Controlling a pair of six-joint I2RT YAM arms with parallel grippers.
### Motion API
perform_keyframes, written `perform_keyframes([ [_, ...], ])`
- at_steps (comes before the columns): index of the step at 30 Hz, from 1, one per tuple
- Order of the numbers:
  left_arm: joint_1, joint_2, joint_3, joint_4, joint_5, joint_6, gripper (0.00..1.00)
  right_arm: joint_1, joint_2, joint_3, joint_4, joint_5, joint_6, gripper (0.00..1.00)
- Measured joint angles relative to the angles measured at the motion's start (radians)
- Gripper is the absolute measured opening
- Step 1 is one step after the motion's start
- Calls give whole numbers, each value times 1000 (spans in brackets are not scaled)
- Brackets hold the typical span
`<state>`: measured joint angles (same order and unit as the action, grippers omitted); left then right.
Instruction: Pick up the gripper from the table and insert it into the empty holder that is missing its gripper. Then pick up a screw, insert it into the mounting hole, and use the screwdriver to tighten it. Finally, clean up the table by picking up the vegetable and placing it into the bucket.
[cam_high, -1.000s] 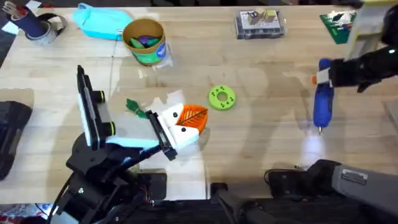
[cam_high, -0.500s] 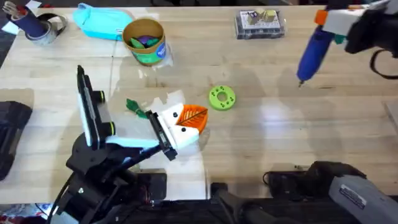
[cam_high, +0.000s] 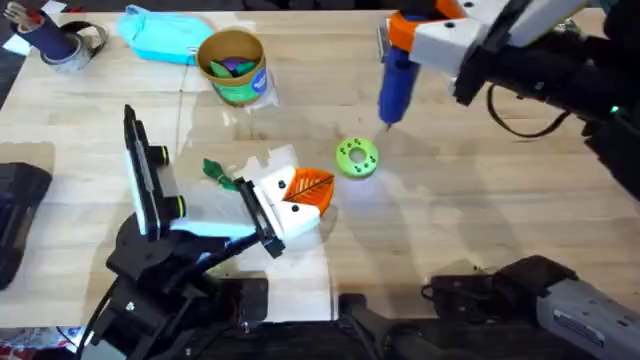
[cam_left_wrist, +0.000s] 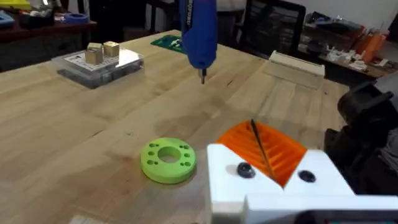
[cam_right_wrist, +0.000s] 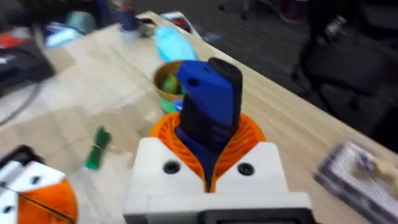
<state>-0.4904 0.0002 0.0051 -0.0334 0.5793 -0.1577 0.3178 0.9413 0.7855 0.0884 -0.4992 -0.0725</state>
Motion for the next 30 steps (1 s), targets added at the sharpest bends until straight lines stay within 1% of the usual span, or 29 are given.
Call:
perform_keyframes([
  [9,0,0,0,0,0,0,14,219,-1,-2,219,-122,25,25],
  [10,0,0,0,0,0,0,14,312,-1,-3,281,-147,33,25],
  [12,0,0,0,0,0,0,14,350,-1,-3,316,-152,56,25],
  [16,0,0,0,0,0,0,14,408,0,-3,356,-140,119,25],
  [21,0,0,0,0,0,0,14,466,0,-3,355,-72,164,25],
  [24,0,0,0,0,0,0,14,482,5,-3,358,-38,174,25],
  [30,0,0,0,0,0,0,14,489,46,-3,392,-6,181,25],
])
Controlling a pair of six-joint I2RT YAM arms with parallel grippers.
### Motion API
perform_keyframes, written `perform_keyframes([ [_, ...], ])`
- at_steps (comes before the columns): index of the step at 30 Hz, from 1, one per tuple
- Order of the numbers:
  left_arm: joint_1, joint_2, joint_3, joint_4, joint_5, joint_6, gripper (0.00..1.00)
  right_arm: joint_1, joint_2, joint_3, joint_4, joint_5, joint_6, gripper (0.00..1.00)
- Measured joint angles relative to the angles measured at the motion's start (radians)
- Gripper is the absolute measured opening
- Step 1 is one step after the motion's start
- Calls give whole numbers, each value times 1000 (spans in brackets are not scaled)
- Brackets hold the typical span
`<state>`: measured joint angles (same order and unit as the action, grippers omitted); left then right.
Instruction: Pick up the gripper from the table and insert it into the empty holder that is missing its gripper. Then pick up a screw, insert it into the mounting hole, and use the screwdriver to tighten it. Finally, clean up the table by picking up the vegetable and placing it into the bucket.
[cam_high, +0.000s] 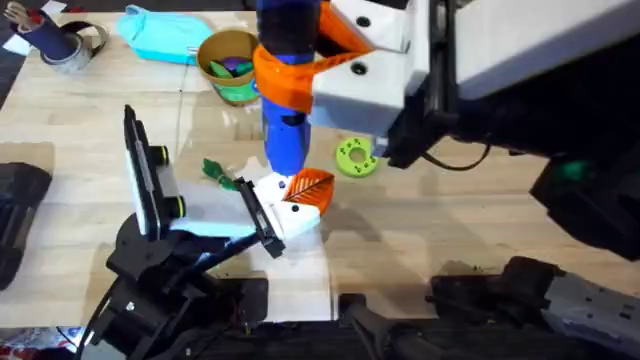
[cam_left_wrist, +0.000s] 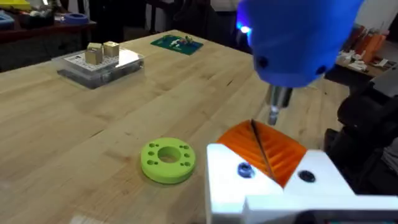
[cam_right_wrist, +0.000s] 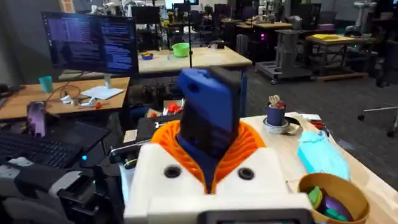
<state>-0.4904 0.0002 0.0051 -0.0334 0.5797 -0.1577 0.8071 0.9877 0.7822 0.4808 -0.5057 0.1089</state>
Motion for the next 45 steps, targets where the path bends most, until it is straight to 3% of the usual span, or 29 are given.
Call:
perform_keyframes([
  [10,0,0,0,0,0,0,14,5,59,0,71,12,3,25],
  [45,0,0,0,0,0,0,14,11,107,0,42,13,19,25],
])
